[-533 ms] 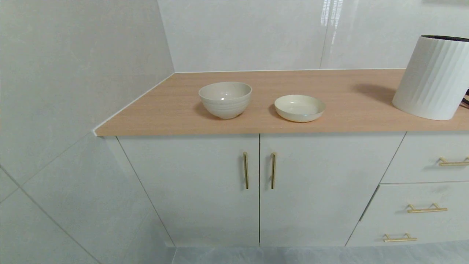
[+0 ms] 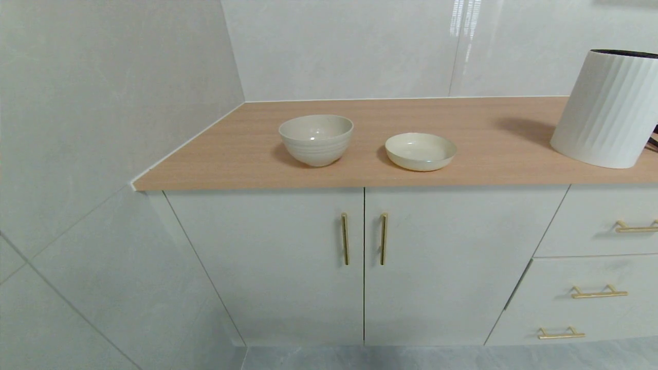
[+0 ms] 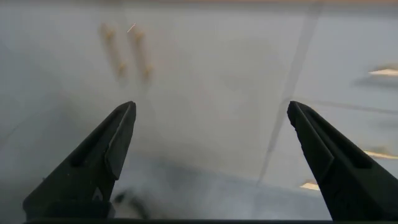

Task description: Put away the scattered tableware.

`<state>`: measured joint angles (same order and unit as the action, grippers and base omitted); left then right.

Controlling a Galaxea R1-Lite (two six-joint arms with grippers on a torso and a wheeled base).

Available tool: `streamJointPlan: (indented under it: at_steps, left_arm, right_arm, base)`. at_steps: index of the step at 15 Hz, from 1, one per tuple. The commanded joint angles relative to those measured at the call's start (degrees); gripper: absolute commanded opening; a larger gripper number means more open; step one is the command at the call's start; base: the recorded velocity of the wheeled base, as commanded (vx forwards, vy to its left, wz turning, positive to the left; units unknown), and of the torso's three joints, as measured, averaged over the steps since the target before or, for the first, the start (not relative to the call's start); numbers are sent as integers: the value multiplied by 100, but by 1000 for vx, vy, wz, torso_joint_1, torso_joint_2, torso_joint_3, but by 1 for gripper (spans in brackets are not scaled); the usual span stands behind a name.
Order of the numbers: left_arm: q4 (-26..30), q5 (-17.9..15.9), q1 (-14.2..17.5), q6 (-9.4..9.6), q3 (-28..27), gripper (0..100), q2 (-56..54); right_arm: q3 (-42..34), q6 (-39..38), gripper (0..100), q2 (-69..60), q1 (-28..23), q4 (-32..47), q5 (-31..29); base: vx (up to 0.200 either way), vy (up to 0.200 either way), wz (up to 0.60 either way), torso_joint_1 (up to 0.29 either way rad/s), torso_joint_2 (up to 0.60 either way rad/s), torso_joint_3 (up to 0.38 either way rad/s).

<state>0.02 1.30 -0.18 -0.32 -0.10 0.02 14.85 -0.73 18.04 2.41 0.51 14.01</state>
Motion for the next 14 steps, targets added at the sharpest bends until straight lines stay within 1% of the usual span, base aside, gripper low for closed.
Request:
streamJointPlan:
  at_steps: [1, 2, 3, 6, 7, 8, 9, 10, 11, 14]
  left_arm:
    - [-2, 1, 1, -3, 1, 100, -2]
    - [-2, 1, 1, -3, 1, 100, -2]
    - [-2, 1, 1, -3, 1, 100, -2]
    - [-2, 1, 1, -3, 1, 100, -2]
    - [-2, 10, 1, -3, 1, 100, -2]
    - [-2, 1, 1, -3, 1, 100, -2]
    - [-2, 1, 1, -3, 1, 100, -2]
    - [-2, 1, 1, -3, 1, 100, -2]
    - [-2, 10, 1, -3, 1, 100, -2]
    - [-2, 1, 1, -3, 1, 100, -2]
  right_arm:
    - [835, 100, 100, 2801, 673, -104, 937]
    - [1117, 47, 100, 3381, 1174, -315, 928]
    - [1477, -85, 100, 4234, 1596, -666, 928]
    - [2040, -278, 100, 6009, 2176, -1563, 928]
    - [2154, -481, 100, 6677, 2483, -1994, 928]
    - [2259, -692, 100, 7222, 2633, -2486, 928]
    - [2330, -823, 100, 7495, 2641, -2758, 928]
    - [2541, -1017, 100, 8040, 2650, -3250, 946]
    - [2760, -1017, 100, 8338, 2668, -3382, 946]
    - [3543, -1025, 100, 9147, 2844, -3409, 937]
  base:
    - [0, 0, 0, 0, 0, 0]
    - [0, 0, 0, 0, 0, 0]
    - [0, 0, 0, 0, 0, 0]
    - [0, 0, 0, 0, 0, 0]
    - [0, 0, 0, 0, 0, 0]
    - [0, 0, 0, 0, 0, 0]
    - [0, 0, 0, 0, 0, 0]
    - [0, 0, 0, 0, 0, 0]
    - [0, 0, 0, 0, 0, 0]
    - [0, 0, 0, 0, 0, 0]
